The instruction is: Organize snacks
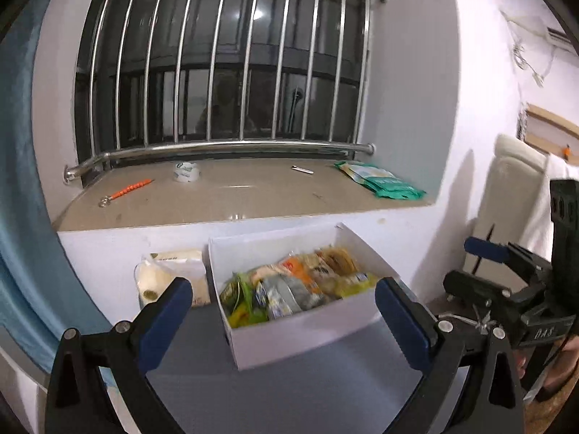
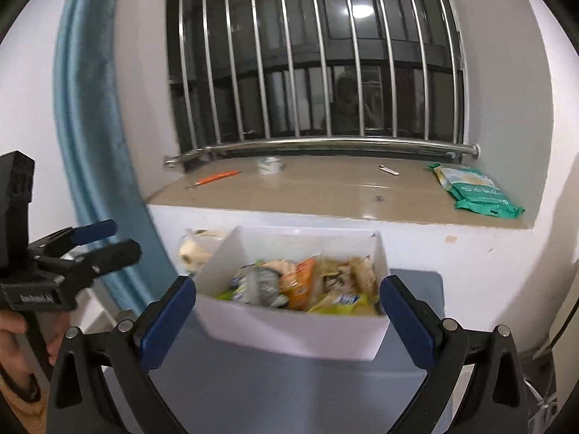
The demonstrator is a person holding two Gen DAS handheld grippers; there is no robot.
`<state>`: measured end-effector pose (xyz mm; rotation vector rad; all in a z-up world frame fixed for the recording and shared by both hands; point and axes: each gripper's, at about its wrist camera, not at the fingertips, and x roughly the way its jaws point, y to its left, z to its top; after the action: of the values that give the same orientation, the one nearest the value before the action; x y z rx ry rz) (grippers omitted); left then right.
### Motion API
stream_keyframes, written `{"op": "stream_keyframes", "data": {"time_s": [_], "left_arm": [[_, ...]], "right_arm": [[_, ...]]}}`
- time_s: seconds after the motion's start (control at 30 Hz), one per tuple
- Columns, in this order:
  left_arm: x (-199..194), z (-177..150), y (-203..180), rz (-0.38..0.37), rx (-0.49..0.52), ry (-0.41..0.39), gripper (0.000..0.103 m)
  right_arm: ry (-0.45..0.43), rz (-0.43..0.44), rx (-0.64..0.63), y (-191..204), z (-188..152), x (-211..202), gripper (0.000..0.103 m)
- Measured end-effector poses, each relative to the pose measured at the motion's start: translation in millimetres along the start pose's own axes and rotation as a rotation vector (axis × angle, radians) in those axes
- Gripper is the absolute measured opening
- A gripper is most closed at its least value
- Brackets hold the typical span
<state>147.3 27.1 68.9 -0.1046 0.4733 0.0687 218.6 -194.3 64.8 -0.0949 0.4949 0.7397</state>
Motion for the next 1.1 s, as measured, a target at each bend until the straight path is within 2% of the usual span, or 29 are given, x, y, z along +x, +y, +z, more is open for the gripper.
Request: {"op": "stream_keyframes", "data": {"time_s": [0.23,0.37,0.53,0.67,1.1], "left_arm": [[-64,-37,-24,-0.005,0.019,0.001,0.103],[-84,-55,-33,-0.034,-0.006,0.033,0.103],[-104,-62,-41,-0.043,-0.009,0.018,0.103],[-110,-61,-42,-0.026,-0.008,0.003,0.103],[-108,-65,-43,0.010,0.013,0.008,0.103]], "right_arm": [[-0.002,0.011,0.034,16,-32,-61,0.103],[0.025,0.020,0.096,23,-60,-85,0.103],[0.030,-0.006,0.110,32,-75,-105,0.103],[0.000,-0.001,0.095,38,-72,-114,0.103],[0.009,0.009,0.104,41,-75,-112,0.103]]}}
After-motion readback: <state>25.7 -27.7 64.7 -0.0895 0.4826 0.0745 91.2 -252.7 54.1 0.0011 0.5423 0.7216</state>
